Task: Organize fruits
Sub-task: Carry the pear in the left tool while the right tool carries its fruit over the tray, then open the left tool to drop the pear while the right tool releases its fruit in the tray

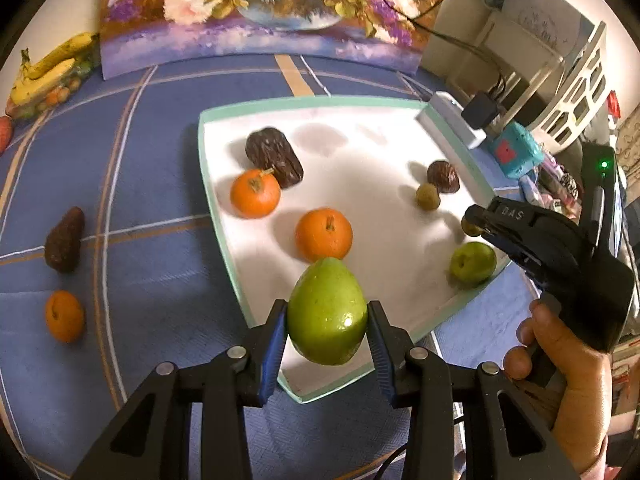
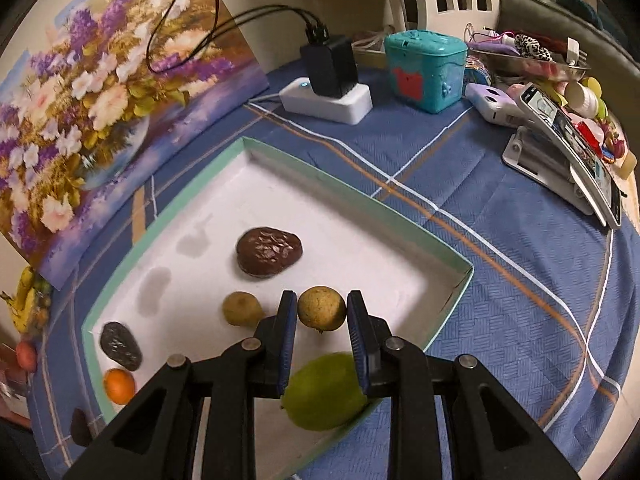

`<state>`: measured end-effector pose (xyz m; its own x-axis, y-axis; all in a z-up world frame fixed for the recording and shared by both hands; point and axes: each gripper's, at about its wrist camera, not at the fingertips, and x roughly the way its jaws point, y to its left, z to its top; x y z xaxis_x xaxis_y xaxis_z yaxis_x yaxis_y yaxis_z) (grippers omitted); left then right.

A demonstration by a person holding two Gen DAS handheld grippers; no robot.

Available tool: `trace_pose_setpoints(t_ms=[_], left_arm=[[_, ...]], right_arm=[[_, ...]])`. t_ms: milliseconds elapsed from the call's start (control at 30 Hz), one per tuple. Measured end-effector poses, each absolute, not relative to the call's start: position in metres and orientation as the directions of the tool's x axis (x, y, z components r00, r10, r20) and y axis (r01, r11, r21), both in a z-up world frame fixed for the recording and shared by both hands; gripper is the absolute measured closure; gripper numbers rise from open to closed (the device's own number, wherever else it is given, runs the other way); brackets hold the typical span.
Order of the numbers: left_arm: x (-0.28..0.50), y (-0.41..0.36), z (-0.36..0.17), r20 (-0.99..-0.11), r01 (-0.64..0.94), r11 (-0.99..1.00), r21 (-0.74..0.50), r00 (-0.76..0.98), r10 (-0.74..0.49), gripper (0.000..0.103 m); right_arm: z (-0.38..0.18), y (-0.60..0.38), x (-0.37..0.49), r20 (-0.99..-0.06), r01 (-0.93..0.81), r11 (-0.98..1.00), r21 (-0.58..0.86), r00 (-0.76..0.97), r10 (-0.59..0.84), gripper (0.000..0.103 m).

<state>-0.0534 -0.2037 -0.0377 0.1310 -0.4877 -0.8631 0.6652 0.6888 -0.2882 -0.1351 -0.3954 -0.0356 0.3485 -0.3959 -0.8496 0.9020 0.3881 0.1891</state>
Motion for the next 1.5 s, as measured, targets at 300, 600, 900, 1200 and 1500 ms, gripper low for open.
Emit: trace_pose_setpoints(t_ms=[300,600,900,1200,1500], left_arm=[[-0.05,-0.204,-0.048,-0.878,0.657,0.703,-0.274,0.128,-0.462,0.062],[-0.052,-0.211,-0.05,-0.886,0.672,0.697,-0.25,0.132,-0.445,0.062],[-0.049,-0.215,-0.052,-0.895,0.672,0.698,-0.249,0.116,-0.432,0.061],[-0.047,-0.212,-0.04,-0.882,0.674,0.694,-0.253,0.134,-0.452,0.056],[-0.043,-0.203,-0.014,-0.857,0.674,0.689,-0.268,0.161,-0.49,0.054]], right_arm=[[-0.04,-0.397,-0.127,-0.854,0.903,0.408,0.134,0.314,-0.415,0.077],[-0.037,-0.4,-0.116,-0.85,0.894,0.44,0.086,0.296,-0.435,0.077],[-0.038,-0.402,-0.11,-0.85,0.89,0.451,0.074,0.293,-0.439,0.076],[-0.036,-0.403,-0.11,-0.85,0.89,0.451,0.063,0.285,-0.443,0.076],[-0.028,-0.399,-0.111,-0.849,0.888,0.458,0.042,0.274,-0.453,0.066]])
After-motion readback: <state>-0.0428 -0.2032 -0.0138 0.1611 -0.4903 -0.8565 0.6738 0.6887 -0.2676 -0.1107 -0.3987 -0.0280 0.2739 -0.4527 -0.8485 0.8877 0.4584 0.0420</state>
